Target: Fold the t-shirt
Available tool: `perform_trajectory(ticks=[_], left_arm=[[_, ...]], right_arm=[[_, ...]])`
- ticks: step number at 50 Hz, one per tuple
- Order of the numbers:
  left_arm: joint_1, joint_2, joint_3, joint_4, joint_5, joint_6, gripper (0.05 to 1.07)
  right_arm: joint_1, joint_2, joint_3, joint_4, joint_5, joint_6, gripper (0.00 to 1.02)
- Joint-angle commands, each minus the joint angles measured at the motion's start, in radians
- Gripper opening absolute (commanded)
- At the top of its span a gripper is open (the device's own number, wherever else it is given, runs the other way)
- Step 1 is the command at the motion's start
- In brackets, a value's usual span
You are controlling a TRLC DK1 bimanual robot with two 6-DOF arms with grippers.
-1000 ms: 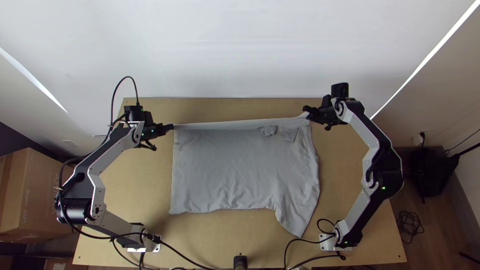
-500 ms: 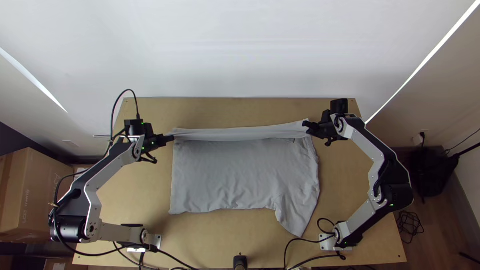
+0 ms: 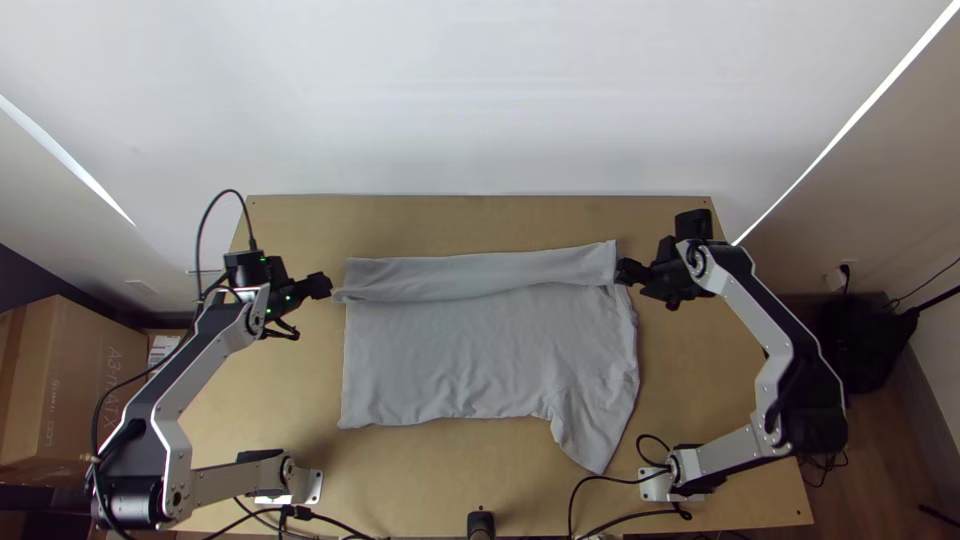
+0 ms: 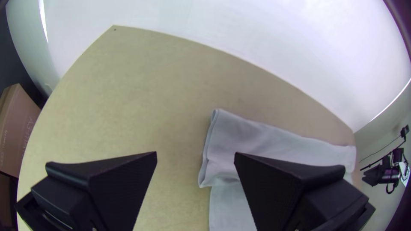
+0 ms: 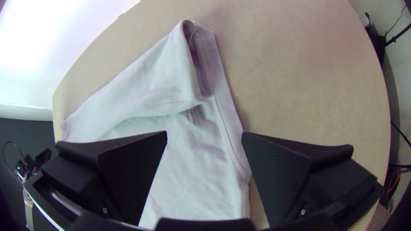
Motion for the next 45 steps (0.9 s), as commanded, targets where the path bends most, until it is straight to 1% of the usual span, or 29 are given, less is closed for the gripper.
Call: perform_trajectory(ticks=[1, 4, 5, 12, 14, 15, 16, 18, 20, 23, 26, 29, 34, 45], left_arm=[[0.035, -0.089, -0.016, -0.037, 0.052, 0.003, 0.95], [0.05, -0.13, -0.006, -0.074, 0.074, 0.002, 0.95], [0.051, -0.144, -0.001, -0.089, 0.078, 0.003, 0.95], [0.05, -0.235, 0.013, -0.161, 0.101, 0.008, 0.95], [0.05, -0.252, 0.019, -0.183, 0.101, 0.008, 0.95], [0.05, -0.259, 0.023, -0.19, 0.101, 0.008, 0.95], [0.05, -0.264, 0.026, -0.197, 0.101, 0.006, 0.95], [0.048, -0.273, 0.031, -0.21, 0.103, 0.006, 0.95], [0.048, -0.281, 0.034, -0.218, 0.103, 0.006, 0.95], [0.045, -0.29, 0.036, -0.221, 0.103, 0.003, 0.95], [0.041, -0.298, 0.04, -0.233, 0.103, 0.0, 0.95], [0.035, -0.307, 0.045, -0.24, 0.103, -0.009, 0.95], [0.019, -0.314, 0.049, -0.246, 0.103, -0.02, 0.95], [0.015, -0.314, 0.062, -0.26, 0.103, -0.024, 0.95]], right_arm=[[-0.041, -0.154, -0.053, -0.037, -0.001, -0.012, 0.86], [-0.059, -0.214, -0.079, -0.097, -0.006, -0.013, 0.98], [-0.059, -0.228, -0.084, -0.119, -0.006, -0.019, 0.99], [-0.098, -0.286, -0.124, -0.269, -0.009, -0.094, 0.99], [-0.116, -0.285, -0.13, -0.34, -0.026, -0.102, 0.98], [-0.122, -0.28, -0.134, -0.393, -0.047, -0.111, 0.96], [-0.127, -0.276, -0.139, -0.433, -0.052, -0.125, 0.93], [-0.147, -0.276, -0.16, -0.465, -0.052, -0.14, 0.87], [-0.157, -0.282, -0.194, -0.47, -0.053, -0.147, 0.83], [-0.164, -0.292, -0.246, -0.468, -0.053, -0.185, 0.73], [-0.17, -0.297, -0.291, -0.464, -0.053, -0.203, 0.6], [-0.167, -0.305, -0.332, -0.449, -0.056, -0.209, 0.51], [-0.145, -0.312, -0.38, -0.424, -0.064, -0.214, 0.51], [-0.087, -0.282, -0.423, -0.361, -0.073, -0.199, 0.51]])
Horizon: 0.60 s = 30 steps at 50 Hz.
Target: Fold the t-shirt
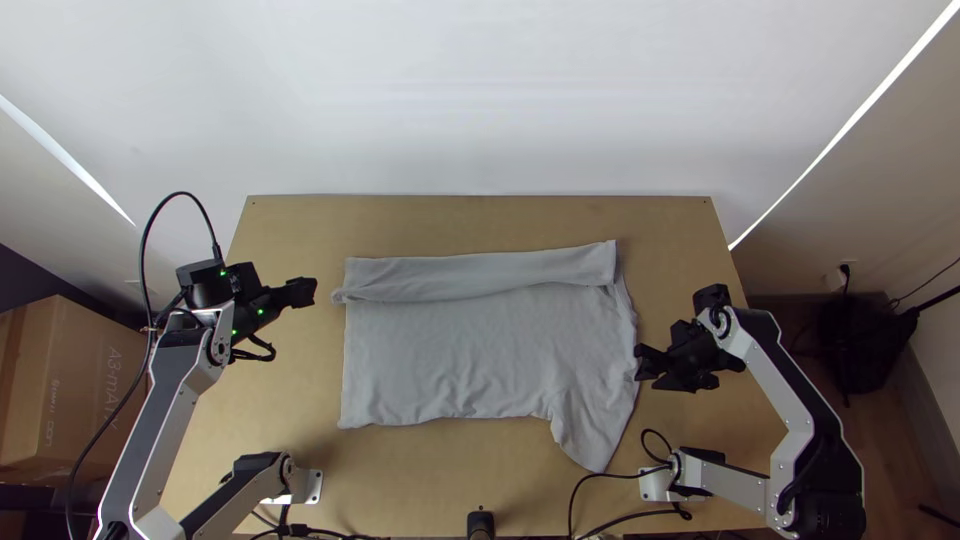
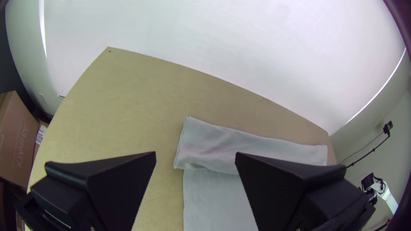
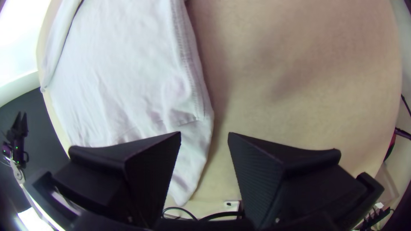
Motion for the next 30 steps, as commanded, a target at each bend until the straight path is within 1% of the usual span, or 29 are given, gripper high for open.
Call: perform_trajectory(ticks=[1, 9, 12, 15, 18, 21, 23, 27, 30], left_arm=[[-0.004, -0.013, 0.03, -0.011, 0.012, -0.02, 0.95], [-0.004, -0.02, 0.029, -0.023, 0.012, -0.019, 0.95], [-0.004, -0.033, 0.027, -0.028, 0.012, 0.0, 0.95], [-0.014, -0.043, 0.037, -0.069, 0.015, 0.032, 0.95], [-0.038, -0.041, 0.06, -0.162, 0.017, 0.107, 0.95], [-0.055, -0.041, 0.08, -0.258, 0.024, 0.196, 0.95], [-0.078, -0.043, 0.09, -0.339, 0.029, 0.276, 0.95], [-0.098, -0.047, 0.098, -0.504, 0.034, 0.425, 0.95], [-0.113, -0.049, 0.098, -0.6, 0.031, 0.494, 0.95]], right_arm=[[0.025, 0.012, -0.034, 0.024, -0.01, -0.003, 0.51], [0.04, 0.057, -0.053, 0.076, -0.01, -0.002, 0.51], [0.046, 0.072, -0.057, 0.09, -0.01, -0.002, 0.48], [0.053, 0.086, -0.067, 0.104, -0.008, -0.002, 0.42], [0.068, 0.091, -0.074, 0.107, -0.008, -0.005, 0.3], [0.08, 0.086, -0.083, 0.108, -0.008, -0.014, 0.15], [0.092, 0.077, -0.086, 0.108, -0.01, -0.016, 0.03], [0.1, 0.055, -0.094, 0.107, -0.014, -0.019, 0.02], [0.1, 0.045, -0.096, 0.105, -0.014, -0.02, 0.02]])
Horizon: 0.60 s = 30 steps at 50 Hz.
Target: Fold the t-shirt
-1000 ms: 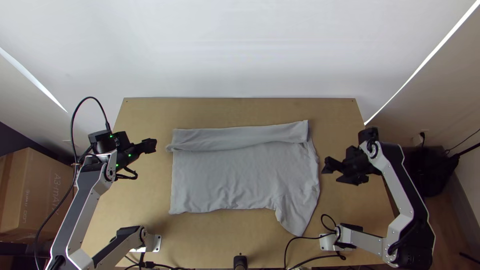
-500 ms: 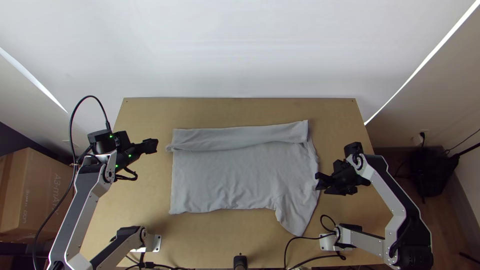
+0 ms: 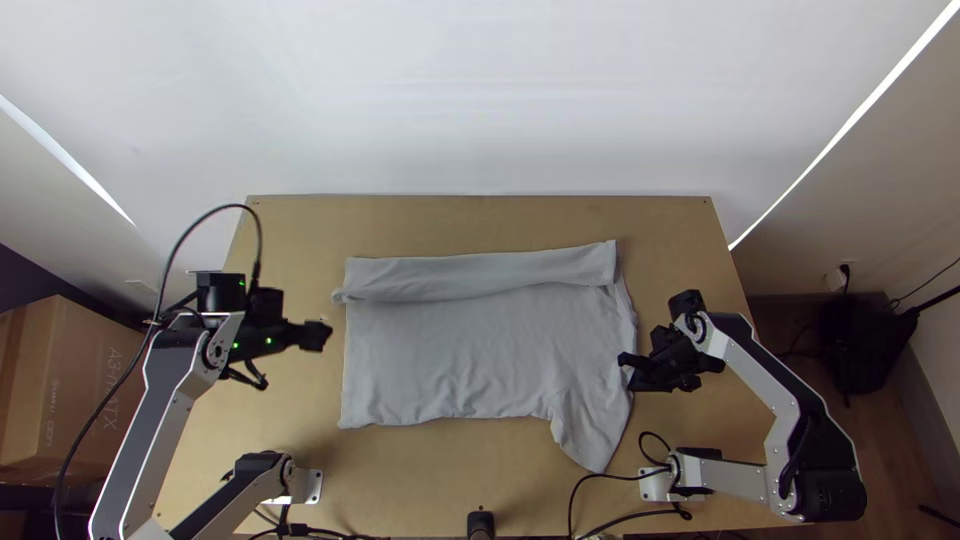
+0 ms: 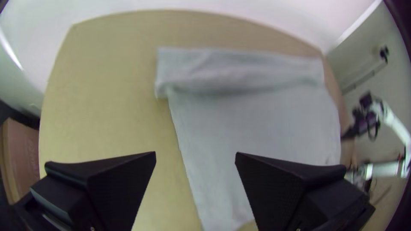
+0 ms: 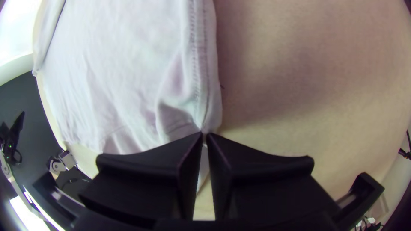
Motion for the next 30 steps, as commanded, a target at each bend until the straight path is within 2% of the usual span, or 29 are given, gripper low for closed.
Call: perform_trajectory(ticks=[1, 7, 13, 21, 22, 25, 27, 30], left_arm=[[-0.03, -0.014, 0.024, -0.169, 0.007, 0.198, 0.95], [-0.113, 0.006, -0.004, -0.36, -0.054, 0.295, 0.94], [-0.188, 0.047, -0.088, -0.39, -0.188, 0.286, 0.94], [-0.311, 0.114, -0.137, -0.393, -0.197, 0.206, 0.92], [-0.321, 0.127, -0.144, -0.385, -0.197, 0.2, 0.91], [-0.335, 0.168, -0.159, -0.334, -0.192, 0.174, 0.76], [-0.341, 0.202, -0.164, -0.324, -0.18, 0.155, 0.69], [-0.372, 0.237, -0.179, -0.305, -0.174, 0.151, 0.67]], right_arm=[[0.007, -0.029, -0.026, -0.006, -0.011, -0.015, 0.02], [0.007, -0.046, -0.03, -0.007, -0.014, -0.013, 0.02], [0.012, -0.068, -0.03, -0.017, -0.022, -0.009, 0.02], [0.03, -0.088, -0.037, -0.026, -0.024, 0.002, 0.02], [0.033, -0.091, -0.038, -0.026, -0.024, 0.004, 0.02], [0.041, -0.1, -0.044, -0.026, -0.027, 0.011, 0.02], [0.042, -0.106, -0.047, -0.026, -0.031, 0.013, 0.02], [0.042, -0.112, -0.053, -0.026, -0.031, 0.016, 0.02]])
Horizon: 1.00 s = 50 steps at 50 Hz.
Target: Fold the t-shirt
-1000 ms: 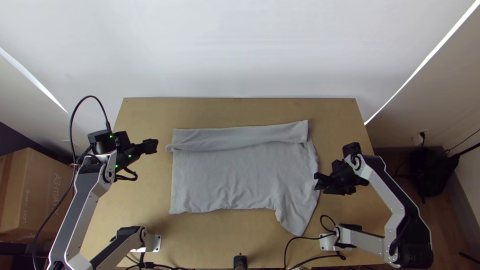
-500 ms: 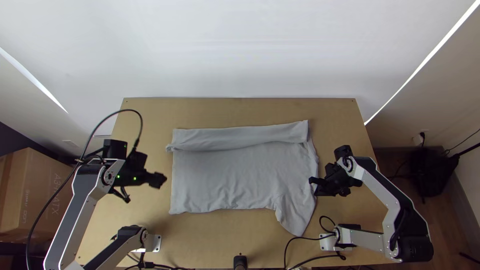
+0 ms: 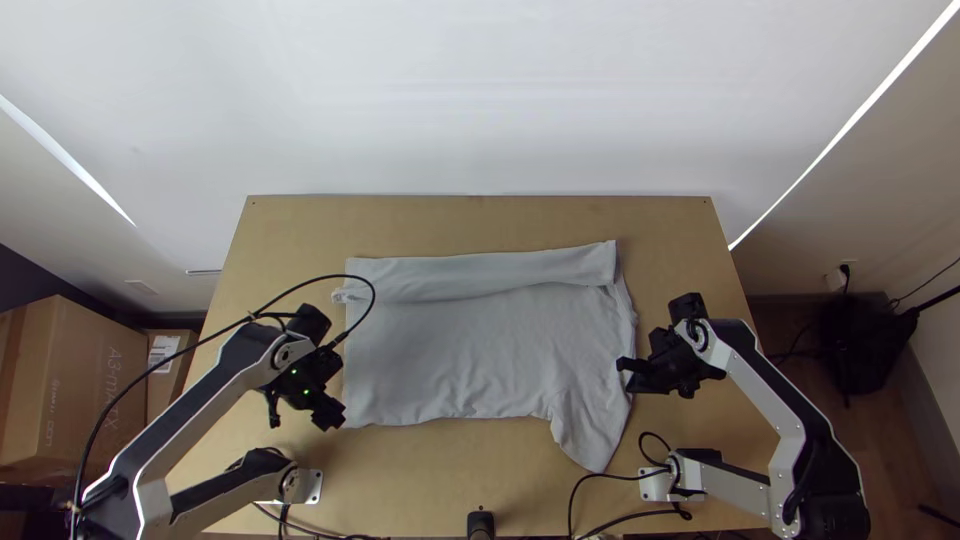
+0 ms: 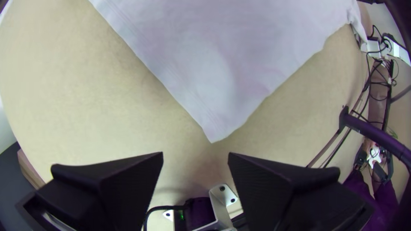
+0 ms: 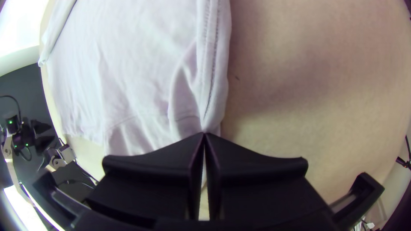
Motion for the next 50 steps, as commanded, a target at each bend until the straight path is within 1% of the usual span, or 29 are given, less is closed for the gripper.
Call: perform_trajectory(ticks=[1, 13, 27, 40, 41, 42, 44, 46, 47, 48, 50], left_arm=[[-0.042, 0.07, -0.049, 0.027, 0.012, -0.033, 0.67], [-0.078, 0.154, -0.053, 0.067, 0.013, -0.062, 0.67], [-0.111, 0.182, -0.052, 0.09, 0.047, -0.067, 0.67], [-0.174, 0.223, -0.06, 0.122, 0.068, -0.085, 0.67], [-0.178, 0.226, -0.06, 0.124, 0.068, -0.085, 0.65], [-0.18, 0.228, -0.058, 0.125, 0.07, -0.087, 0.61], [-0.183, 0.229, -0.057, 0.133, 0.073, -0.087, 0.49], [-0.187, 0.225, -0.053, 0.153, 0.081, -0.088, 0.25], [-0.193, 0.22, -0.052, 0.167, 0.082, -0.085, 0.15], [-0.195, 0.212, -0.053, 0.181, 0.082, -0.079, 0.07], [-0.2, 0.194, -0.06, 0.202, 0.082, -0.065, 0.08]], right_arm=[[0.009, -0.028, -0.032, -0.016, -0.01, 0.015, 0.02], [0.009, -0.046, -0.035, -0.018, -0.01, 0.015, 0.02], [0.023, -0.031, -0.029, -0.018, -0.01, 0.021, 0.02], [0.028, -0.008, 0.003, -0.016, -0.01, 0.035, 0.02], [0.029, -0.006, 0.006, -0.016, -0.01, 0.035, 0.02], [0.029, -0.008, 0.011, -0.016, -0.01, 0.035, 0.02], [0.028, -0.005, 0.02, -0.016, -0.01, 0.037, 0.02], [0.028, -0.001, 0.028, -0.016, -0.01, 0.037, 0.02], [0.028, 0.0, 0.032, -0.016, -0.009, 0.037, 0.02], [0.028, 0.0, 0.035, -0.016, -0.009, 0.037, 0.02], [0.026, 0.002, 0.045, -0.016, -0.009, 0.037, 0.02]])
